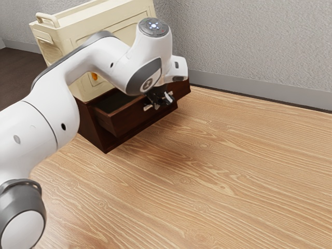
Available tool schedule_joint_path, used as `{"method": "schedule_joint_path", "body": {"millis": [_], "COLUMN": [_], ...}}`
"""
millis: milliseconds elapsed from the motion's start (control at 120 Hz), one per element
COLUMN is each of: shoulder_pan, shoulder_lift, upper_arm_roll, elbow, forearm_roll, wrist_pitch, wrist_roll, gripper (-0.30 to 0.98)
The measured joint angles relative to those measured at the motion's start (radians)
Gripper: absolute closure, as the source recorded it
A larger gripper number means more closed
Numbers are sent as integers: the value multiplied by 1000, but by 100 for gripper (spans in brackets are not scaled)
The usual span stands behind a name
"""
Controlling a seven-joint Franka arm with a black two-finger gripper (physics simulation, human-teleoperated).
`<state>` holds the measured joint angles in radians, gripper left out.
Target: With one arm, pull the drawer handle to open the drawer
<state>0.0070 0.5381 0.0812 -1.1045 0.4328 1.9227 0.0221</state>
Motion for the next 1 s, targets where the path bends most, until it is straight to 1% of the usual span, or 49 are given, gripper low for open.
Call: {"method": "schedule_joint_path", "body": {"millis": [117,367,700,1000], "shoulder_pan": [-9,-30,-74,-85], "shoulder_lift": [-23,-30,-71,-80], "upper_arm_roll": [-14,-10,-13,-17], "elbow": [-30,-44,-96,-106], "forearm_roll": [-1,-1,-6,-6], "wrist_pitch": [1,-1,-2,-2], "wrist_roll": [0,-3,-6,-7], "gripper": [79,78,79,79]}}
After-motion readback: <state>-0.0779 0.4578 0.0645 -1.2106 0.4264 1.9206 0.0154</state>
